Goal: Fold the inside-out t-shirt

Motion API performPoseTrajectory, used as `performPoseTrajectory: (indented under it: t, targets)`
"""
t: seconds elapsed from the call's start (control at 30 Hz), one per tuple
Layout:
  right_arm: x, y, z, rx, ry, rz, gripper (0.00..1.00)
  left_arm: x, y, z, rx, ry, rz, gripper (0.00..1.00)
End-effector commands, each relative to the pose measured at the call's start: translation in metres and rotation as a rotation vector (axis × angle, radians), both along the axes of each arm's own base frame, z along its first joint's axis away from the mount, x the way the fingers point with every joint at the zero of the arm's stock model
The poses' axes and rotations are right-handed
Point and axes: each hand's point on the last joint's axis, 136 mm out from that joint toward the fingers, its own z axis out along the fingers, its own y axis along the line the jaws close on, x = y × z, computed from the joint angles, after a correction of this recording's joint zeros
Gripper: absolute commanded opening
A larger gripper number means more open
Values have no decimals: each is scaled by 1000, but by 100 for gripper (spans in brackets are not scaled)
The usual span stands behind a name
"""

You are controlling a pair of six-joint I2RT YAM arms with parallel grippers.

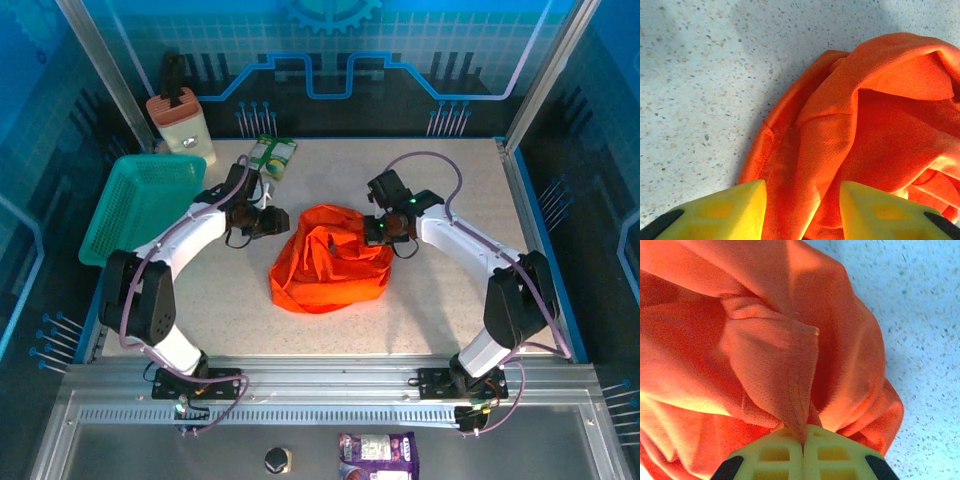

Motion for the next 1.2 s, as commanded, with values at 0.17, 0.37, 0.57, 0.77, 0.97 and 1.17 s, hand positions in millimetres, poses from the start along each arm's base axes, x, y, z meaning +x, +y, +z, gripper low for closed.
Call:
performPoseTrajectory:
  t: [0.17,0.37,0.57,0.77,0.97,1.17]
  targets:
    - [1,-1,-3,64,11,-18,0,17,-35,-22,24,44,-146,46]
    - [0,-2,-2,67,12,-23,0,13,-25,-41,218,79,-183,38]
    - [1,-6,1,54,11,-26,0,-17,-14,-42,272,118,-228,35]
    - [5,-4,3,56,15,-19,0,-46,-2,-53,307,176,-279,39]
    - [8,-3,7,55,10,-16,0,-53,1,-69,316,213,-291,42]
    - [9,-4,13,51,0,-16,0,-50,9,-89,383,252,-294,43]
